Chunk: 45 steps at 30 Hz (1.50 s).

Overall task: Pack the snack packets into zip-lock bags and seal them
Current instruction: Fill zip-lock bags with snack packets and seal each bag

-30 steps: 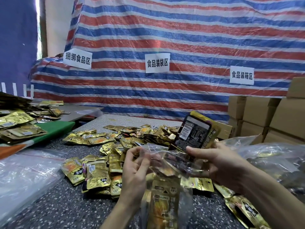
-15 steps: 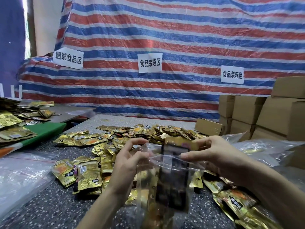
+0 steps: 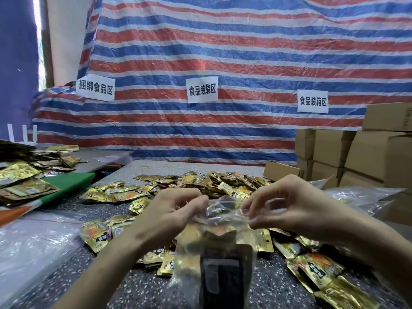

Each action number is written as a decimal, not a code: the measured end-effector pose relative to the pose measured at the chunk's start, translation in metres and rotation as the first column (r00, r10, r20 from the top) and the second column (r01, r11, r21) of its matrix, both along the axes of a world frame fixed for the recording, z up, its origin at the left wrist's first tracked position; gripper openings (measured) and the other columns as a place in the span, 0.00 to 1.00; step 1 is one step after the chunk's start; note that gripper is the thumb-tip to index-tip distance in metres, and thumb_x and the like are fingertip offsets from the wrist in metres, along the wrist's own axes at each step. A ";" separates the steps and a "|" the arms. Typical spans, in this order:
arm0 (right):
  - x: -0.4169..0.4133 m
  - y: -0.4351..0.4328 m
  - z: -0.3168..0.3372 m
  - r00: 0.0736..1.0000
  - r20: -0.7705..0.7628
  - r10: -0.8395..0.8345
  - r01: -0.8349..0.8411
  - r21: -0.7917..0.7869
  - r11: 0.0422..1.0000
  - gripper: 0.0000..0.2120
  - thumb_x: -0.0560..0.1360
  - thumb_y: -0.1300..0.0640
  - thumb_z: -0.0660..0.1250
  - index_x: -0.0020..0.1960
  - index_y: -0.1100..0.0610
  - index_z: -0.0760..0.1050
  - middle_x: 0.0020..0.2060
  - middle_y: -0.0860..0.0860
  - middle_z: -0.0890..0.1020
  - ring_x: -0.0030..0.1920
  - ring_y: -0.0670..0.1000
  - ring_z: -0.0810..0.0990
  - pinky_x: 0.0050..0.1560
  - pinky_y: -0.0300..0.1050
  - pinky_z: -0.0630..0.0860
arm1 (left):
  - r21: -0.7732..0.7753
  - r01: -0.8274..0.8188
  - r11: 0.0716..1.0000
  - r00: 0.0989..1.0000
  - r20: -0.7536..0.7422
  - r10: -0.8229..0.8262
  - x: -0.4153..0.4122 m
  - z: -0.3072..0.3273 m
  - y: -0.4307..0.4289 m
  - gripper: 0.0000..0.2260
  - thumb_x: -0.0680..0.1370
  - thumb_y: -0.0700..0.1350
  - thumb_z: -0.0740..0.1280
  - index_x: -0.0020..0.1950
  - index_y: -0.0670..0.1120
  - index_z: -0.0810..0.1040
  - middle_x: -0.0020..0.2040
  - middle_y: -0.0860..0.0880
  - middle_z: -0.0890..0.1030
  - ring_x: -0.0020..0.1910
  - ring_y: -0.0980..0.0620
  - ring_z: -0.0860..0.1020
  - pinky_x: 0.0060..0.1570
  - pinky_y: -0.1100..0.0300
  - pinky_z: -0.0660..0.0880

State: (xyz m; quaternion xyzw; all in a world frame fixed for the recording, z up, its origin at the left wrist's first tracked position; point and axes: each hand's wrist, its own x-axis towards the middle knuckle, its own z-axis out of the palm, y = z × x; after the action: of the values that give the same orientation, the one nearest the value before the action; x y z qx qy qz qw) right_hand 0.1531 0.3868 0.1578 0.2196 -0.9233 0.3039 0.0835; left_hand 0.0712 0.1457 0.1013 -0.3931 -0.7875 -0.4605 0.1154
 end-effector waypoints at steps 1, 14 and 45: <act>0.001 0.000 0.000 1.000 -0.013 0.019 -0.019 0.000 1.000 0.05 0.68 0.49 0.76 0.42 0.49 0.84 0.48 0.41 0.86 0.53 0.44 0.84 0.59 0.56 0.79 | -0.030 -0.037 0.999 0.999 -0.014 0.037 0.000 0.005 -0.001 0.21 0.72 0.65 0.63 0.38 0.47 0.79 0.36 0.50 0.80 0.36 0.53 0.77 0.37 0.60 0.72; 0.015 0.017 0.008 0.994 -0.072 0.088 -0.085 0.045 0.995 0.08 0.69 0.44 0.75 0.38 0.48 0.86 0.48 0.41 0.84 0.51 0.47 0.83 0.53 0.49 0.81 | -0.086 0.091 0.992 0.996 0.012 -0.090 0.002 0.051 -0.024 0.10 0.72 0.50 0.74 0.41 0.44 0.79 0.43 0.44 0.83 0.44 0.47 0.82 0.47 0.51 0.81; 0.020 0.024 -0.007 0.973 -0.116 -0.200 0.210 0.079 0.974 0.16 0.81 0.60 0.61 0.46 0.39 0.67 0.40 0.47 0.77 0.38 0.42 0.73 0.39 0.46 0.75 | 0.193 -0.018 0.981 0.997 0.078 0.002 0.009 0.026 -0.033 0.14 0.68 0.29 0.75 0.47 0.40 0.75 0.42 0.43 0.83 0.42 0.45 0.83 0.46 0.52 0.81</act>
State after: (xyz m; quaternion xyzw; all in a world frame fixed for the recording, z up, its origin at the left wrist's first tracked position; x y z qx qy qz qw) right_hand 0.1729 0.4106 0.1511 0.1424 -0.9480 0.2392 0.1541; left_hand 0.0799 0.1130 0.1276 -0.3580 -0.7449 -0.5490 0.1247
